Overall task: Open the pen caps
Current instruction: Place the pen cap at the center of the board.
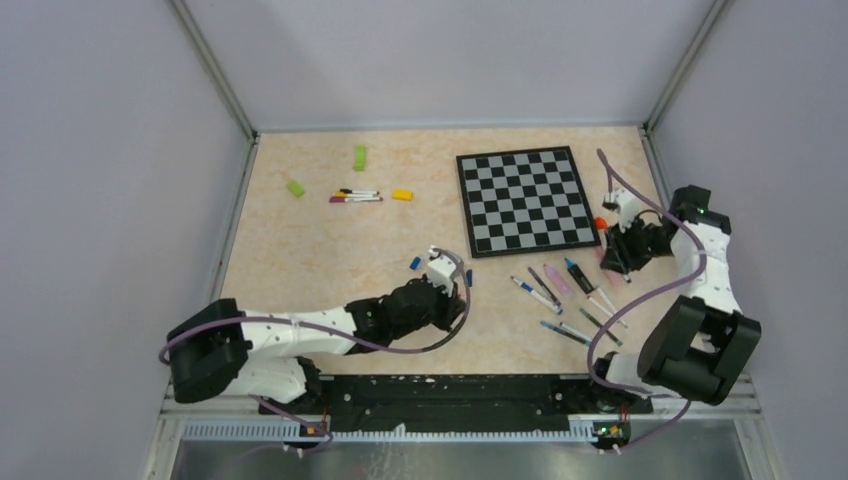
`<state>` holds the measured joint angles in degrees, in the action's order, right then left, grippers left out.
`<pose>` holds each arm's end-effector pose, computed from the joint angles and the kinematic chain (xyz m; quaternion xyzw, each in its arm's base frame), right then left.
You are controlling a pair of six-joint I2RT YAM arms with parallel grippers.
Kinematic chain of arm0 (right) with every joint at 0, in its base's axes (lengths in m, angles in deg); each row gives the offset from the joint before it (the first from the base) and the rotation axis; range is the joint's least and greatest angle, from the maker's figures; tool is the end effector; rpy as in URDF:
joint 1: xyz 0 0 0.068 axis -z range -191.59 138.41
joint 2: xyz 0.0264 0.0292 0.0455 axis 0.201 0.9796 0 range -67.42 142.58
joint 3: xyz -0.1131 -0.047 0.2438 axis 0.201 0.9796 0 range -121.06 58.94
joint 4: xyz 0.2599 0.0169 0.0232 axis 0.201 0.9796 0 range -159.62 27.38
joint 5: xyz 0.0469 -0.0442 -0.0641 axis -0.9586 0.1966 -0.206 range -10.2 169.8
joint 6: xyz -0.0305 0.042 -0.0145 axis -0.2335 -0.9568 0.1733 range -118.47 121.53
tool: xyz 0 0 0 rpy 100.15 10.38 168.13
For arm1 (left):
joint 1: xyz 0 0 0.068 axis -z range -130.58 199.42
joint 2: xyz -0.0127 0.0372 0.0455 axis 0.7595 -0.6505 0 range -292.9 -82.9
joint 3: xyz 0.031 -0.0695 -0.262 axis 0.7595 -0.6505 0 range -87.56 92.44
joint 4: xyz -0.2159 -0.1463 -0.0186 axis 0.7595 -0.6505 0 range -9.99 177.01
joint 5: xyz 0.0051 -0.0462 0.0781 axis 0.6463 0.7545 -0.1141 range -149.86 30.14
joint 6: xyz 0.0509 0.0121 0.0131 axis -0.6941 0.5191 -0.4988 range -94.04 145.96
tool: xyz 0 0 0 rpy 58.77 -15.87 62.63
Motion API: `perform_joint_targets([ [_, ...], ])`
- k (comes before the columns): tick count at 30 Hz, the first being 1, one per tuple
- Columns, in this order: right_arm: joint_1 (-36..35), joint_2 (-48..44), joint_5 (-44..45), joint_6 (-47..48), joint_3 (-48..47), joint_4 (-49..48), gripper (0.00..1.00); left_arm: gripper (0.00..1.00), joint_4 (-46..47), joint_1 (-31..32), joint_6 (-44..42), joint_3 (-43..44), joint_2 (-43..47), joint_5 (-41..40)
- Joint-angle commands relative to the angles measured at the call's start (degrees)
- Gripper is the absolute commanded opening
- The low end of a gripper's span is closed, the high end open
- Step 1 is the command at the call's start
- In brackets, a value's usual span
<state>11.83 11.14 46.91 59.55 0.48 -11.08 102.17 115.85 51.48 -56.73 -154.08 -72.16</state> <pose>0.2268 -0.0771 0.2425 -0.3105 0.9029 0.1516 0.2557 0.1104 -0.2342 0.2042 0.2396 0.8066 -0.3203 0.4352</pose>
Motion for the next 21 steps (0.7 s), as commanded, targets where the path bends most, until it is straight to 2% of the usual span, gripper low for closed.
perform_joint_targets([
  [1,-0.5,-7.9,-21.0,-6.8,-0.7,-0.1,0.33,0.00,-4.2,-0.1,5.9,7.7,-7.5,-0.4],
  [5,-2.3,-14.2,-34.2,-24.6,8.1,-16.7,0.35,0.00,-17.8,-0.1,11.5,17.8,-17.6,-5.4],
  [7,-2.6,-16.7,-36.2,-27.6,11.4,-21.8,0.38,0.00,-26.7,-0.1,13.7,23.9,-23.0,-7.2],
  [11,-2.6,-18.9,-36.4,-29.2,13.4,-23.1,0.40,0.01,-33.3,0.0,14.0,32.6,-31.0,-9.3],
  [15,-2.7,-19.6,-36.0,-29.4,12.3,-22.3,0.40,0.05,-37.1,0.0,14.9,37.0,-34.6,-11.7],
  [21,-2.6,-21.5,-35.1,-28.8,11.5,-20.5,0.40,0.25,-42.4,0.0,16.1,41.2,-38.0,-12.7],
])
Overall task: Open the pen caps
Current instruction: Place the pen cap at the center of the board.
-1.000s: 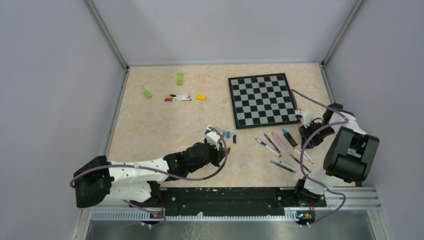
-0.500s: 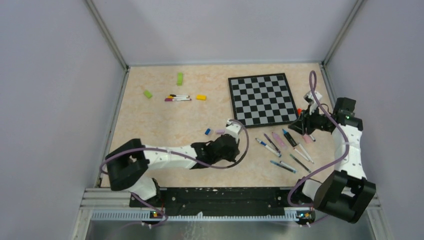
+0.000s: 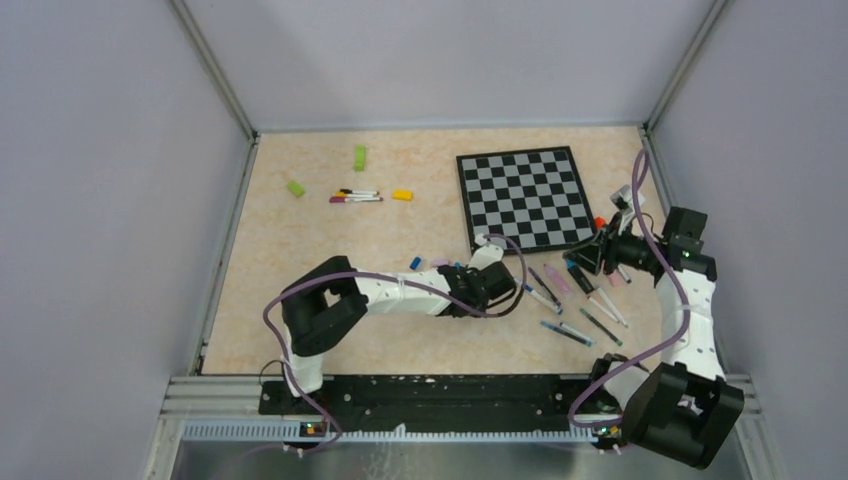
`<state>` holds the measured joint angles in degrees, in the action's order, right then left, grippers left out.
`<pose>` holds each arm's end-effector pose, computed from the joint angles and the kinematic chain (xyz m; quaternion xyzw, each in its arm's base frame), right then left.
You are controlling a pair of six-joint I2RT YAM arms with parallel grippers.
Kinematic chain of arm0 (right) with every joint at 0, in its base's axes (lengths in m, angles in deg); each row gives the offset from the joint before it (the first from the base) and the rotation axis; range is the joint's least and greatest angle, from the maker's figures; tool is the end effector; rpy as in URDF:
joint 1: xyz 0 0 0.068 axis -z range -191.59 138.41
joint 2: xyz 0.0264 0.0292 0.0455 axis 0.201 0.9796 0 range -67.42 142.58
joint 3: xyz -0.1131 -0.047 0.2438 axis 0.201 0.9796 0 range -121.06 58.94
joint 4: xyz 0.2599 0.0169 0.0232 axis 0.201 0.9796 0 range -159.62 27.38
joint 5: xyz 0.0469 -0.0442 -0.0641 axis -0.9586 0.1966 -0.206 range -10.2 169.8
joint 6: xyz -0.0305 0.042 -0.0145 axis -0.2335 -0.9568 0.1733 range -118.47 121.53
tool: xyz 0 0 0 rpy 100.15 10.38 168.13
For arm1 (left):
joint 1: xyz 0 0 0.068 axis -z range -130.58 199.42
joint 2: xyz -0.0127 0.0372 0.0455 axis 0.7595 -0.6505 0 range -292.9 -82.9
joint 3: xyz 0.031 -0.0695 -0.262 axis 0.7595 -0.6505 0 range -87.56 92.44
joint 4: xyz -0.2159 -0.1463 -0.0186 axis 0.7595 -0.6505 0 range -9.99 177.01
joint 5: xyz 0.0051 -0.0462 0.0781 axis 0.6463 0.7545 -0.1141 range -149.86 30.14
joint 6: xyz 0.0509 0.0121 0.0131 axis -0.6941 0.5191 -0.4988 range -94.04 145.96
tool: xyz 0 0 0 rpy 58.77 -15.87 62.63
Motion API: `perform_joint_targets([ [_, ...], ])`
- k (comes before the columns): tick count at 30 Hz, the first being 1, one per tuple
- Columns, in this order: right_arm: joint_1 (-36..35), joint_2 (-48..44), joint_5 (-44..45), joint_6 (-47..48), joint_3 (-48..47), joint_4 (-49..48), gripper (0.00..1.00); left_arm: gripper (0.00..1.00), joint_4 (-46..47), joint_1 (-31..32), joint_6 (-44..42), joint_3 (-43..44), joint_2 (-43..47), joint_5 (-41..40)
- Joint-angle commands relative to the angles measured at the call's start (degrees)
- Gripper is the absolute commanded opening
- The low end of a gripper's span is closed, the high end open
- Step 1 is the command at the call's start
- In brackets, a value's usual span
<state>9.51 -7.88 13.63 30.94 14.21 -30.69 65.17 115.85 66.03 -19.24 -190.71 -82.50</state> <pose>0.1896 -0.0382 0.2652 -0.2270 0.7819 0.3580 0.4571 0.1641 -0.3421 0.1617 0.1693 0.9361 -0.0808 0.2975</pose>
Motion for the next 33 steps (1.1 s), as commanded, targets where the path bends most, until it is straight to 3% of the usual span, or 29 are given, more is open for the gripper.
perform_joint_targets([
  [1,-0.3,-2.8,-1.7,-0.1,-2.2,-0.9,0.40,0.28,-5.9,0.0,1.6,4.2,-1.5,-2.1],
  [6,-0.3,-4.0,-0.9,0.2,-2.3,-0.6,0.40,0.48,-8.1,0.0,2.1,6.1,0.3,-2.5],
  [13,-0.3,-4.2,-0.9,1.0,-2.5,0.1,0.40,0.53,-2.5,0.0,-2.9,3.4,9.0,0.4],
  [19,-0.3,-4.5,-3.2,3.8,-2.7,2.1,0.41,0.87,13.9,-1.7,-14.5,-10.8,23.8,0.7],
  [22,-0.3,-4.9,-3.6,3.9,-2.1,1.6,0.41,0.98,16.9,-6.7,-16.3,-15.4,29.4,2.4],
  [28,-0.3,-5.1,-5.3,4.5,-0.7,0.4,0.42,0.99,20.1,-26.4,-15.0,-20.6,37.0,16.0],
  [33,-0.3,-5.1,-6.1,4.6,0.8,-1.5,0.47,0.99,21.1,-38.5,-9.1,-20.3,37.2,15.6],
])
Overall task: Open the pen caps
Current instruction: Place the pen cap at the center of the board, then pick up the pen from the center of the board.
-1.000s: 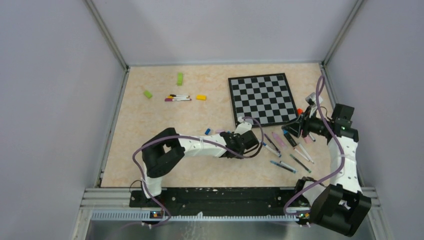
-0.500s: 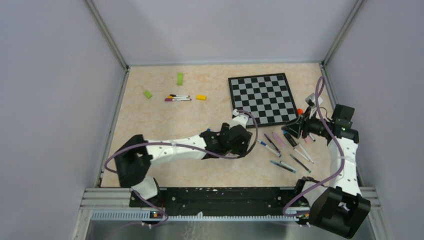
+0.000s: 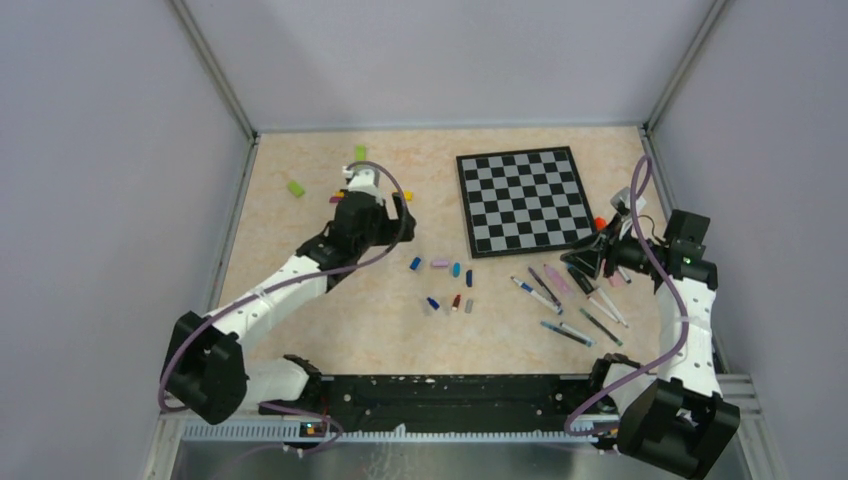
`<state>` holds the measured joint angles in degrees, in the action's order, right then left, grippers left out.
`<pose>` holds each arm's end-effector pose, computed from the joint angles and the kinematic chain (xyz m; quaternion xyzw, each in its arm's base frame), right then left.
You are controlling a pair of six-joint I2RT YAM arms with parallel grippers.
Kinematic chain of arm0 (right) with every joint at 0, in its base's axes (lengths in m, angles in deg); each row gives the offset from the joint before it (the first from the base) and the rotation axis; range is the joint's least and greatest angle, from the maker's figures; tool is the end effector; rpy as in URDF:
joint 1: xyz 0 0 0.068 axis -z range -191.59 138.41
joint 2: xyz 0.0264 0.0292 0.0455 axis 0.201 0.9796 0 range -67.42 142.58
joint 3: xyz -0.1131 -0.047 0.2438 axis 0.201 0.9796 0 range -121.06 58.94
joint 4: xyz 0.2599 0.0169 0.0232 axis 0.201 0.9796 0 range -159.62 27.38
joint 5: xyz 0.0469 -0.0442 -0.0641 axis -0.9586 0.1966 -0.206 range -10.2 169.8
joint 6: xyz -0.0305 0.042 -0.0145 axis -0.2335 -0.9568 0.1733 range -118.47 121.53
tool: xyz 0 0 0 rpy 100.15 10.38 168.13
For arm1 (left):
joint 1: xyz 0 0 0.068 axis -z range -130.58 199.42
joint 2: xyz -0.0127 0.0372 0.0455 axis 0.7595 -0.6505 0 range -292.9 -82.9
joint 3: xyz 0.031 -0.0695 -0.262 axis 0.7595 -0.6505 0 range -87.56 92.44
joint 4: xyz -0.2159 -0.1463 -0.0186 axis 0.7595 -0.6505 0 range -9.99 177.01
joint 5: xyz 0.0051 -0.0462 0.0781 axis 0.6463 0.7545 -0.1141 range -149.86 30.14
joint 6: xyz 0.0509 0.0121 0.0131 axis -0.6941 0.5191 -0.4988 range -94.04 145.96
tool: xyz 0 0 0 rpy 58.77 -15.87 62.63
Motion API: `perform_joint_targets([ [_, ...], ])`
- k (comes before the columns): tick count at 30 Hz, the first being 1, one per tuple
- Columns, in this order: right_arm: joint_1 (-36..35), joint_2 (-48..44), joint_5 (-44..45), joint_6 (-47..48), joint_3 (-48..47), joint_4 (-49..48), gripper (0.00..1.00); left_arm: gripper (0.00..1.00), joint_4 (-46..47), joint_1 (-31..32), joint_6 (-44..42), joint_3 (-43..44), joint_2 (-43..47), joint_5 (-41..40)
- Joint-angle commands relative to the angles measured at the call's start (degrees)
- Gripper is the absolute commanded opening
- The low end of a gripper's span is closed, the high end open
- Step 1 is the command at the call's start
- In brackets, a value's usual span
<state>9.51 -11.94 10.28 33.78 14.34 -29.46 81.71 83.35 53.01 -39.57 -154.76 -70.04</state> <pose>0.1768 -0.0325 0.2765 -0.2644 0.7524 0.3573 0.4861 0.2368 -0.1518 0.2670 0.0067 0.8602 -0.1900 0.4733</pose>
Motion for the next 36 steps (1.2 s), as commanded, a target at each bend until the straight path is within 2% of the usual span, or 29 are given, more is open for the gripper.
perform_joint_targets([
  [1,-0.3,-0.9,-2.7,1.6,0.9,-3.0,0.48,0.99,5.7,-8.6,5.2,0.4,0.6,5.5],
  [5,-0.3,0.2,-2.2,2.5,0.6,-2.1,0.52,0.99,7.4,-16.8,11.1,4.8,-5.0,12.2],
  [8,-0.3,1.8,-1.9,4.1,-0.4,-0.5,0.53,0.99,3.7,-19.8,13.7,11.5,-11.9,10.9],
  [11,-0.3,3.4,-1.6,5.0,-0.9,0.4,0.53,0.97,-4.7,-21.2,16.9,21.2,-21.4,5.8],
  [14,-0.3,5.1,-1.1,5.2,-0.9,0.2,0.52,0.83,-11.6,-21.4,19.1,32.3,-29.7,2.3],
  [18,-0.3,7.4,-0.6,5.7,-1.3,0.8,0.52,0.59,-12.0,-22.1,21.2,38.0,-36.0,1.0],
  [23,-0.3,10.2,0.4,5.8,-2.1,1.3,0.52,0.46,-9.0,-23.7,22.6,41.8,-41.3,1.8],
  [30,-0.4,12.0,1.2,6.7,-2.9,2.4,0.52,0.46,-7.0,-25.1,24.3,44.1,-45.9,1.6],
  [36,-0.4,13.3,1.7,6.9,-3.4,2.8,0.52,0.46,-13.7,-25.4,27.0,50.5,-50.9,-1.8],
])
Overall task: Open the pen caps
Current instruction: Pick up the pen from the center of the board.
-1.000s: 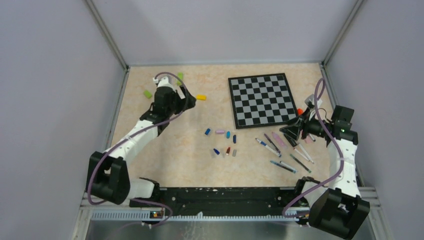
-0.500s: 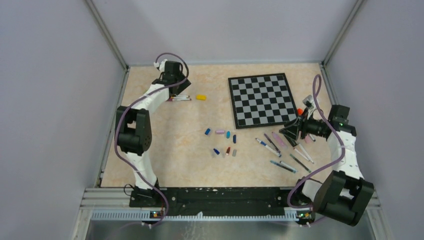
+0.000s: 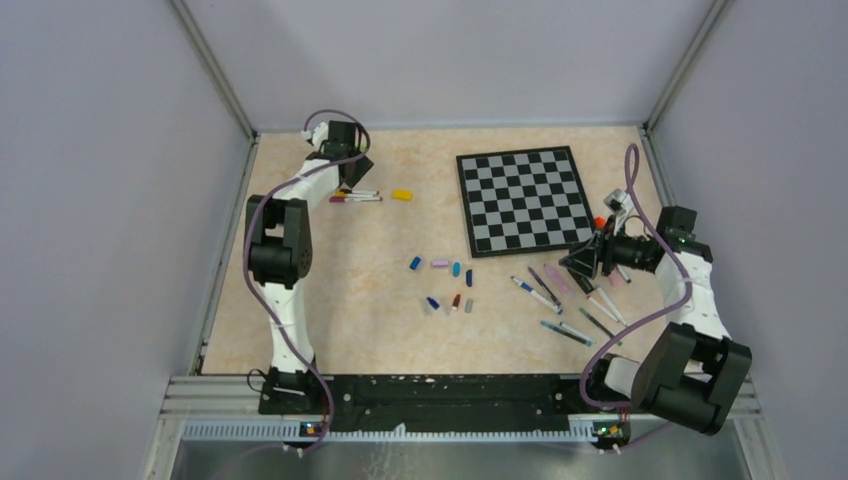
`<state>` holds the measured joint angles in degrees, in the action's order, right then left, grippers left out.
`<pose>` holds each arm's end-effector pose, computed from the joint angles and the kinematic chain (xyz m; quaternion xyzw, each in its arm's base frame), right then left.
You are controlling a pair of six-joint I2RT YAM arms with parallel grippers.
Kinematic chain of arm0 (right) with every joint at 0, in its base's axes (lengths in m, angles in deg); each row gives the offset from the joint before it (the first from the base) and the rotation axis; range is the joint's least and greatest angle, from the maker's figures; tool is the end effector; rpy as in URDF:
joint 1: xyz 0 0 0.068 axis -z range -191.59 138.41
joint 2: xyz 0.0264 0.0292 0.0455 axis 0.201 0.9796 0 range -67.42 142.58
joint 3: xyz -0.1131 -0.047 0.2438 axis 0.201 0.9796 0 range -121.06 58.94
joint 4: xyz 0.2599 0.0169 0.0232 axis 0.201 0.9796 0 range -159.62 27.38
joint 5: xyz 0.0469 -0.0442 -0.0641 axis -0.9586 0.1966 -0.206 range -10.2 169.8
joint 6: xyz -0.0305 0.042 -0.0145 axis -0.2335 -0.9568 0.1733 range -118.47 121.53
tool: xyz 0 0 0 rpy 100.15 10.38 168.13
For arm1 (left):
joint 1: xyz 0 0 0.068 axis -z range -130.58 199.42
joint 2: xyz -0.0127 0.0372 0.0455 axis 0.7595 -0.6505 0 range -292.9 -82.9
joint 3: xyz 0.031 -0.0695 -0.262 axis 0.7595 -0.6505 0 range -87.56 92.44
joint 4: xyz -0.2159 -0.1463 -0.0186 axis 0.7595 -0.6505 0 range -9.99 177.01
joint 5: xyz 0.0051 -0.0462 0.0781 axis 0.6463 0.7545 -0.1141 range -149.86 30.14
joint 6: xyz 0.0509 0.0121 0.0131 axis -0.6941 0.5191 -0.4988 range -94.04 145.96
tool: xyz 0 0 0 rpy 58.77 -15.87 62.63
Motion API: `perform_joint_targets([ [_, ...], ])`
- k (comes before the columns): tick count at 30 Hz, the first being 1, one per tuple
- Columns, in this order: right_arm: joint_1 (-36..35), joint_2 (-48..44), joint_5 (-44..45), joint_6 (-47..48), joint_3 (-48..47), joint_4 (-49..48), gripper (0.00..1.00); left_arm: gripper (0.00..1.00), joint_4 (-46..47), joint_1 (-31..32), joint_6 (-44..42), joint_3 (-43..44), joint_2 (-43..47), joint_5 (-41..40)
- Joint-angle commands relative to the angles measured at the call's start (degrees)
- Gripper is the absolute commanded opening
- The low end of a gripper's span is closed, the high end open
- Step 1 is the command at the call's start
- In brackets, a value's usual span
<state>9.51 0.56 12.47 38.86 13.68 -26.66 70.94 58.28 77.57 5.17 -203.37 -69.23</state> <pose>0.2043 -0.0436 0.2390 -0.2303 0.7890 0.3874 0.4175 0.4725 -0.0678 0.2046 -0.3640 0.8421 -0.1320 0.3755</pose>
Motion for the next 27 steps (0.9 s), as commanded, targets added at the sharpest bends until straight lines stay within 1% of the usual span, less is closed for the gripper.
perform_joint_targets([
  [1,-0.4,0.9,-0.4,1.9,-2.7,0.1,0.52,0.46,-3.2,-0.5,2.7,6.2,-2.9,-2.3],
  [4,-0.5,1.1,0.2,2.0,-2.7,0.0,0.52,0.43,-2.8,-0.9,4.2,6.4,-4.1,-1.5],
  [11,-0.4,1.6,0.7,2.1,-2.8,-0.1,0.52,0.36,-5.9,-1.2,6.4,7.4,-5.3,-1.4],
  [20,-0.5,2.0,1.1,2.0,-2.8,-0.2,0.52,0.35,-6.9,-1.6,6.9,6.6,-5.3,-0.8],
  [27,-0.8,1.9,1.5,2.0,-2.7,-0.3,0.52,0.36,-7.8,-1.8,6.8,5.7,-4.8,-1.2],
])
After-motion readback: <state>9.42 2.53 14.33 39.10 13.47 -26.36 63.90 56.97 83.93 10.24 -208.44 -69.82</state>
